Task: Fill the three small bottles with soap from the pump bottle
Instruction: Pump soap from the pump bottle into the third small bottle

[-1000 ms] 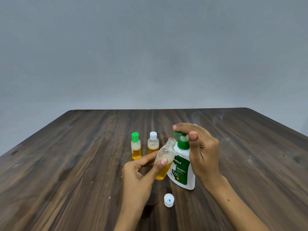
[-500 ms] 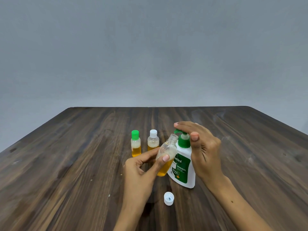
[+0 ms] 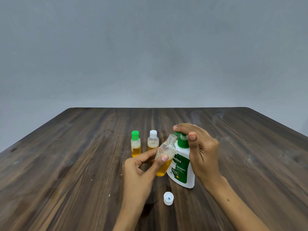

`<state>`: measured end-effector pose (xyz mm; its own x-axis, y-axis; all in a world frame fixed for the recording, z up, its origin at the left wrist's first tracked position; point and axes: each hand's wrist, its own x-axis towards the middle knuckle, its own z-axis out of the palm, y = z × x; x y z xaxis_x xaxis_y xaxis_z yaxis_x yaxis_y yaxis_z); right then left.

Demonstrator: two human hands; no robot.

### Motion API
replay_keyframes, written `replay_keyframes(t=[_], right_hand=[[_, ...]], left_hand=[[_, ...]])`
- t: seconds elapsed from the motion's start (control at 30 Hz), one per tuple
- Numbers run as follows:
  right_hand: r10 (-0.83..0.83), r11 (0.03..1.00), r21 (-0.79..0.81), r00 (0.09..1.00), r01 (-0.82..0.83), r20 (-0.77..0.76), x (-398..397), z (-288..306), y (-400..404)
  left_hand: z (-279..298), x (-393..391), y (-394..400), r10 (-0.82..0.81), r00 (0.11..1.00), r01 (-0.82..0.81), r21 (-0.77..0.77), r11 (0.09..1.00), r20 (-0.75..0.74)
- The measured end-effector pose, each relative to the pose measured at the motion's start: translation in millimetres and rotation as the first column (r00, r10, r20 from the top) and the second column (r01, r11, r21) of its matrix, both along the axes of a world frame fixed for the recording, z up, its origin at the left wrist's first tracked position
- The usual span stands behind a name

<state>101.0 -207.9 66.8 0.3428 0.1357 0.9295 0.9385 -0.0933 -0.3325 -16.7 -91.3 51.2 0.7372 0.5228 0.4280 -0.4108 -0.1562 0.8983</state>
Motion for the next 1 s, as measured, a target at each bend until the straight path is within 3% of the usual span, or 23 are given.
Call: replay_keyframes(t=[1.0], right_hand=[[0.002,1.000,0.019,1.000,-0.002,-0.006,0.1,0.7,2.5]], left_hand=[[-2.3,0.0,-4.4,0.000,1.000,-0.001,-0.019,1.000,-0.013]])
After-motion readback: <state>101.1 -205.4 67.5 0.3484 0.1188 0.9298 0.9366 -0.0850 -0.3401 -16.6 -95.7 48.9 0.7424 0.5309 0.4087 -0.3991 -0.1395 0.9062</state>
